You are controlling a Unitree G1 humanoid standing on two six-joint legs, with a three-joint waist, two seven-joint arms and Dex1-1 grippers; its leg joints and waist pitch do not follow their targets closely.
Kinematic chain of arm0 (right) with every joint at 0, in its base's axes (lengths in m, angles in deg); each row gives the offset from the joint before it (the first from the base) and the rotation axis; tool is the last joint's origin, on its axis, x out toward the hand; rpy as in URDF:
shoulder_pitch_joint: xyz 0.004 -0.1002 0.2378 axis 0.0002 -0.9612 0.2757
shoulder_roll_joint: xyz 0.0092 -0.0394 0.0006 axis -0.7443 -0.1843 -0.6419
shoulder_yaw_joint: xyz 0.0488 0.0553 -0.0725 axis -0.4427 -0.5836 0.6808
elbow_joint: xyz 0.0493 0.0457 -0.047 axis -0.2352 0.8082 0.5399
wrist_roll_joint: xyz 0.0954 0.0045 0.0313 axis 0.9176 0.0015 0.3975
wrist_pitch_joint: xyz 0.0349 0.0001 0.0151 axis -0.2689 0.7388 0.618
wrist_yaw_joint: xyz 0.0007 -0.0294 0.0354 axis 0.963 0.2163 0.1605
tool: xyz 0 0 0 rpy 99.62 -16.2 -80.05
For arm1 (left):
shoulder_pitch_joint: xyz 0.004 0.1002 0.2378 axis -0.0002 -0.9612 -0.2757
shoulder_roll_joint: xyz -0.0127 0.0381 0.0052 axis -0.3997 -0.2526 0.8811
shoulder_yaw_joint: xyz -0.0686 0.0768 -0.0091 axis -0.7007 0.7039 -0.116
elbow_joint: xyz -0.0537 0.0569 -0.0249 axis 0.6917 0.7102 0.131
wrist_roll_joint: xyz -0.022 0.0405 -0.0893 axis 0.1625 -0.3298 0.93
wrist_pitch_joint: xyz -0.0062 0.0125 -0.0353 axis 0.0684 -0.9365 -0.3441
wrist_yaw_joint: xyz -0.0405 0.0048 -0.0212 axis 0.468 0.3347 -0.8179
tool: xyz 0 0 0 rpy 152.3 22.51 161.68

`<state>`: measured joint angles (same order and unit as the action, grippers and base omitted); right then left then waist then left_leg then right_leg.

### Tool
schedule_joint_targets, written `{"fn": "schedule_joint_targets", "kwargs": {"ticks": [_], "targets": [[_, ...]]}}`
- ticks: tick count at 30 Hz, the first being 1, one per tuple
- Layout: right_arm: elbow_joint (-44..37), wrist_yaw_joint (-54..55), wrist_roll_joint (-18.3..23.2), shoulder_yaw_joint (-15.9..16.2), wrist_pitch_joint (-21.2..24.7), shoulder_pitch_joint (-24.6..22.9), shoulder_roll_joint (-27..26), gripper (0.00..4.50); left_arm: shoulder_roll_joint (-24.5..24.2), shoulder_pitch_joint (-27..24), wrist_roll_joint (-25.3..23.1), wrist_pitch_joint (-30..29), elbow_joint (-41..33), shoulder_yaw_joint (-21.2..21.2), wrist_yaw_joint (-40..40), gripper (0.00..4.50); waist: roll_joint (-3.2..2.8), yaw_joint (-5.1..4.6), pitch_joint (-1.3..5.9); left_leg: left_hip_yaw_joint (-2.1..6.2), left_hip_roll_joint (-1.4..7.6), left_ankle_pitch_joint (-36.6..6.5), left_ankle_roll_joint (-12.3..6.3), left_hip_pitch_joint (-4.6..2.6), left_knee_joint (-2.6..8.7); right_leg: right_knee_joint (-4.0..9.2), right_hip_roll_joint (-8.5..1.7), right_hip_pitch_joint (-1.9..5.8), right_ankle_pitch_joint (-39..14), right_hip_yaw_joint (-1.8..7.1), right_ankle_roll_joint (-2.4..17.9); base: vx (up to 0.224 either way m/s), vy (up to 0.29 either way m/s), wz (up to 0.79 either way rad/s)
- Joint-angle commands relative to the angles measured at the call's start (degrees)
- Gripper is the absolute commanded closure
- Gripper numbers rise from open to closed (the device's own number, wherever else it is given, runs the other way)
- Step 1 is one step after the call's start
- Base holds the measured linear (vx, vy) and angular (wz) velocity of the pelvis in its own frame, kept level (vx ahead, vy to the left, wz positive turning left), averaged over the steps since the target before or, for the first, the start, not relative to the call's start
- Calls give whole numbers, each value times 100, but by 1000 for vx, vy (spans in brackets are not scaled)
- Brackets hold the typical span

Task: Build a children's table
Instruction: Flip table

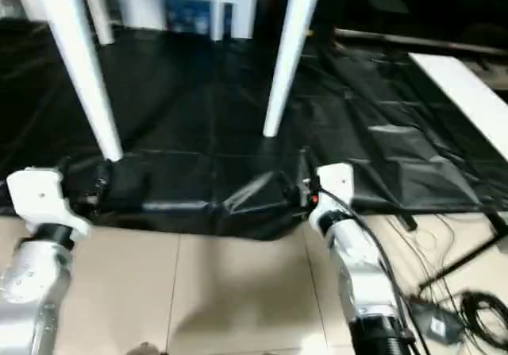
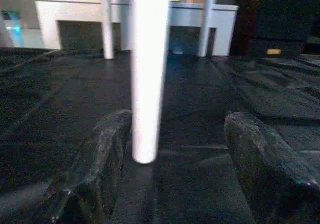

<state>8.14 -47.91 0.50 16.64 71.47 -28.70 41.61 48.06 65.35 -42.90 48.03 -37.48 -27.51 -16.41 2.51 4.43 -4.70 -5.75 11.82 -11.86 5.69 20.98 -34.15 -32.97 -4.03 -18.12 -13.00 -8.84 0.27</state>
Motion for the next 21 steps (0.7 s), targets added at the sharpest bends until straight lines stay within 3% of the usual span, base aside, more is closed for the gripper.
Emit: {"fn": "schedule_joint_targets", "kwargs": {"ticks": [1,2,3,4,5,6,7,8,9,10,11,12,13,14,15,16,17,18,19,20,21], "targets": [[-130,49,-31,-7,45,99,8,0,4,-8,-54,-3,9,-6,20,116,-121,86,242,-95,-90,-1820,-862,176,375,763,-649,521,-3910,140,363,118,0,51],[-141,78,82,-91,59,106,-16,0,0,6,-71,2,22,12,-4,116,-123,-51,238,-145,154,-2120,-556,-398,474,645,-329,175,-3219,182,768,118,0,51],[-140,76,95,-98,63,105,-14,0,2,8,-73,3,20,17,-9,116,-173,-49,241,-132,234,-2384,-432,-462,543,555,-251,154,-2899,207,899,125,-17,31],[-142,73,105,-104,70,100,-11,0,3,12,-77,3,19,23,-17,116,-209,-52,278,-73,376,-2722,-390,-675,658,349,-181,54,-2057,258,1105,52,-14,6],[-153,66,96,-101,76,86,-7,0,5,16,-80,2,21,30,-23,116,-205,-86,288,-42,419,-2766,-448,-742,695,240,-164,11,-1635,282,1198,145,-12,15],[-199,38,53,-82,61,43,-8,0,0,21,-78,6,33,46,-21,116,-192,-106,284,-73,420,-2678,-606,-758,711,134,-192,-1,-1055,354,1316,166,17,10],[-199,38,53,-82,61,43,-8,0,0,21,-78,6,33,46,-21,116,-121,-61,334,-245,228,-2069,-816,-553,627,190,-273,227,-504,498,1360,252,29,5],[-224,35,37,-75,60,27,-13,0,-7,23,-75,10,40,54,-16,116,-71,-5,381,-362,55,-1562,-902,-344,518,241,-298,452,-225,586,1331,160,27,-4],[-288,67,6,-68,-8,-26,-26,0,-9,-3,-76,25,35,86,-31,116,-99,156,504,-431,-136,-636,-1039,-115,371,292,-326,755,158,683,1119,192,17,1],[-311,87,-9,-68,-57,-47,-30,0,-6,-15,-81,32,30,95,-39,116,-70,136,530,-426,-178,-283,-1146,-88,320,240,-228,757,546,681,1017,193,4,12],[-392,111,-1,-98,-218,-120,-48,0,8,-53,-68,52,15,102,-62,116,-91,74,567,-331,-204,401,-1428,-178,285,74,17,716,1384,566,652,193,4,12],[-418,112,19,-116,-243,-143,-54,0,11,-70,-63,62,8,102,-69,116,-125,36,594,-248,-160,712,-1618,-297,271,-27,92,643,1555,506,535,187,-21,13],[-461,143,36,-163,-343,-190,-60,0,21,-114,-47,97,-12,96,-85,116,-168,-33,641,-114,-67,1216,-1945,-571,225,-210,157,435,1763,457,420,156,-56,3],[-476,164,44,-193,-404,-209,-63,0,32,-141,-30,125,-24,86,-94,116,-205,-335,691,726,690,3948,-3574,-1486,77,-764,-145,-834,229,486,-25,156,-56,3],[-484,152,86,-226,-443,-217,-76,0,54,-165,9,160,-35,64,-103,116,-149,-428,734,954,861,5153,-3965,-1577,32,-829,-308,-1035,-219,625,-255,68,-92,-32],[-493,132,128,-266,-489,-219,-85,0,56,-210,17,179,-37,56,-117,116,-119,-419,735,1073,837,6204,-3991,-1555,-91,-842,-502,-1166,-81,812,-422,11,-56,-28],[-495,126,140,-284,-512,-217,-85,0,49,-233,8,182,-33,57,-124,116,216,-372,670,535,-163,5497,-2701,-500,-441,-431,-674,-600,1942,1221,-596,-69,-76,-55],[-495,115,152,-294,-506,-206,-80,0,45,-249,8,185,-31,53,-129,116,465,-268,676,245,-688,3974,-2210,109,-419,-462,-397,39,3247,1282,-1076,-83,-19,0],[-497,96,174,-309,-492,-185,-72,0,39,-276,10,190,-26,44,-137,116,390,-116,554,80,-660,1346,-1471,417,-572,-303,-727,178,6279,1557,-416,-83,-19,0],[-498,100,179,-323,-513,-166,-70,0,39,-287,12,192,-29,37,-133,116,365,-139,584,6,-552,850,-754,264,-214,-539,-392,172,7438,1194,9,-25,-22,25],[-491,135,212,-370,-512,-108,-75,0,32,-309,21,197,-49,33,-120,116,242,-215,582,-42,-571,1027,-345,170,-5,-497,-113,196,6671,992,-6,-82,-37,-13]]}}
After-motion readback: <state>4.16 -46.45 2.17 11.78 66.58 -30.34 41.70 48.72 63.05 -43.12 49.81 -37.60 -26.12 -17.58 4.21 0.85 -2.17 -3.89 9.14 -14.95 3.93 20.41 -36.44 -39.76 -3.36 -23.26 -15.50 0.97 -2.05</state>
